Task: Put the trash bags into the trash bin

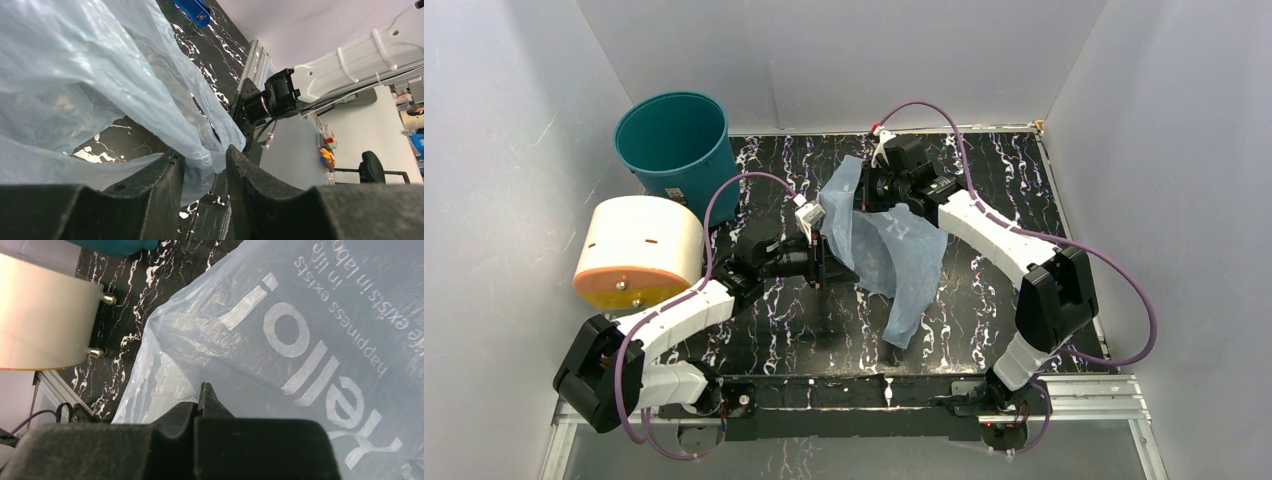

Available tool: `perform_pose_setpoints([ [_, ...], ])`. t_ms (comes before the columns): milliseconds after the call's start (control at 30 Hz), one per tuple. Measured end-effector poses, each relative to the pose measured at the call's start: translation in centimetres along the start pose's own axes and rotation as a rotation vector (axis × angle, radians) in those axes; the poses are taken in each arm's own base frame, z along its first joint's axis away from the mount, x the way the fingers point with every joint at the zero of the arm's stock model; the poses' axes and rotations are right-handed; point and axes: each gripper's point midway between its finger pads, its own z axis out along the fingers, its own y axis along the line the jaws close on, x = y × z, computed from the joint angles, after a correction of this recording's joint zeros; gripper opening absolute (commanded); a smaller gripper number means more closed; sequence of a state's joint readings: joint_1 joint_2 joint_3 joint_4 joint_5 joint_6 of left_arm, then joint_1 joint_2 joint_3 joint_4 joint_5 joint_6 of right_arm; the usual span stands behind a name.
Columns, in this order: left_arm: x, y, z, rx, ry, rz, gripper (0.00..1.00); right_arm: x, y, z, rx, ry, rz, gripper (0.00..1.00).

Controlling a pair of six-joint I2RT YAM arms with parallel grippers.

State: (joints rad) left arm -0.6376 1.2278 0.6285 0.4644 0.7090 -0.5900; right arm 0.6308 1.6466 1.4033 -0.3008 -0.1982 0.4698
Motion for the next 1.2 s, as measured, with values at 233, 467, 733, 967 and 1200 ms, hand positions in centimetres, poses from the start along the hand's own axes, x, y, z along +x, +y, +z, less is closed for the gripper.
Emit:
perform_pose_setpoints([
  [233, 0.2, 0.2, 0.0, -0.007, 0.006, -0.005, 0.42, 0.8, -0.3, 0.8, -0.012, 0.037, 0.026, 0.00],
  [467, 0.0, 0.5, 0.3, -0.013, -0.003, -0.004, 0.54, 1.1, 0.2, 0.8, -0.039, 0.049, 0.039, 0.00],
  [733, 0.6, 1.8, 2.0, -0.002, 0.008, -0.073, 0.41, 1.2, 0.6, 0.8, -0.061, 0.058, 0.043, 0.00],
  [967, 0.3, 0.7, 1.4, 0.010, 0.001, -0.046, 0.35, 1.2, 0.4, 0.8, -0.054, 0.054, 0.043, 0.00],
  [1200, 0.6, 0.2, 0.4, -0.011, 0.025, -0.012, 0.00, 1.1, 0.3, 0.8, -0.049, 0.051, 0.043, 0.00],
])
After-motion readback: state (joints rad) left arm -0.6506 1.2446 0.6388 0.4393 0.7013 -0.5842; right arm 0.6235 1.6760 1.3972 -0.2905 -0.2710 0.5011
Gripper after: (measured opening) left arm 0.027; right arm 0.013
